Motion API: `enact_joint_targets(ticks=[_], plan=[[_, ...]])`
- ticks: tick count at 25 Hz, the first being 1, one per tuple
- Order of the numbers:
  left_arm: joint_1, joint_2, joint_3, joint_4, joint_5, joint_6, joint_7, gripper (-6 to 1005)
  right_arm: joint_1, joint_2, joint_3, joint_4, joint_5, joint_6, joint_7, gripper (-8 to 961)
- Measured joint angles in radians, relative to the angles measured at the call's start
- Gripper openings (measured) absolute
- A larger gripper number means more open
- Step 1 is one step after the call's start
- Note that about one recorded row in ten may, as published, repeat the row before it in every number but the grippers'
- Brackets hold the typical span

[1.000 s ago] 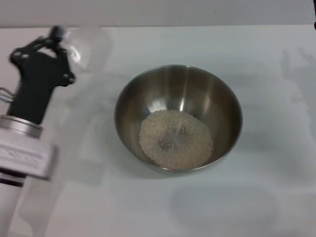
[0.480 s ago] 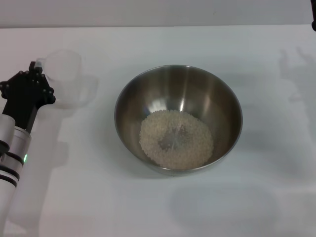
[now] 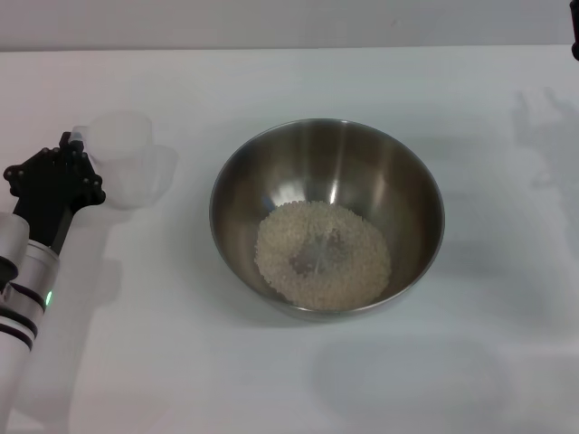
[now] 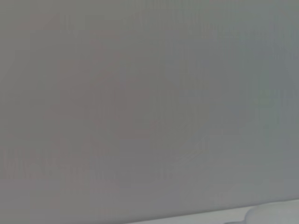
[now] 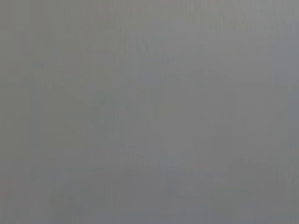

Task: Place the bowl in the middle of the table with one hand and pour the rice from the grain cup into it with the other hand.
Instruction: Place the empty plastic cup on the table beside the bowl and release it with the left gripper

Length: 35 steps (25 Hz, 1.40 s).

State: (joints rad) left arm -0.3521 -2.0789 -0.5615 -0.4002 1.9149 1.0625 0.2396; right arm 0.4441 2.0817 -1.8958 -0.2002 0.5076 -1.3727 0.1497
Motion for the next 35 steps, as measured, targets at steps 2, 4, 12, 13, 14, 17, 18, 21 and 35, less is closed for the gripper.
enact_joint_targets(ticks=[2,4,12,13,14,17,18,21,35], plan=[[0.000,-0.001,0.001,0.000,0.000,-0.004,0.000,94,0.000,0.000,0.000,0.000,0.000,0.000,0.000,410],[-0.001,-0.001,0.003,0.000,0.000,-0.009,0.000,104,0.001,0.000,0.000,0.001,0.000,0.001,0.000,410],[-0.003,-0.001,0.002,0.000,-0.001,-0.047,-0.001,145,0.003,0.000,0.000,0.001,0.000,0.001,0.001,411],[-0.003,-0.001,0.004,0.000,-0.001,-0.047,-0.001,150,0.003,0.000,0.000,0.001,0.000,0.001,0.001,411],[-0.001,-0.001,0.003,-0.003,-0.001,-0.048,-0.001,155,0.003,0.000,0.000,0.001,0.000,0.001,0.001,410],[0.003,-0.001,-0.001,-0.006,0.000,-0.048,-0.006,170,0.004,0.000,0.000,0.000,0.000,0.001,0.001,410],[0.003,-0.001,-0.001,-0.006,0.000,-0.048,-0.006,176,0.004,0.000,0.000,0.000,0.000,0.001,0.001,410],[0.006,0.002,-0.002,0.008,0.000,-0.050,-0.078,191,0.004,0.000,0.000,0.000,0.000,0.001,0.001,410],[0.073,0.007,0.019,0.030,0.009,0.033,-0.160,544,0.005,0.000,0.001,0.006,0.000,0.001,0.001,411]])
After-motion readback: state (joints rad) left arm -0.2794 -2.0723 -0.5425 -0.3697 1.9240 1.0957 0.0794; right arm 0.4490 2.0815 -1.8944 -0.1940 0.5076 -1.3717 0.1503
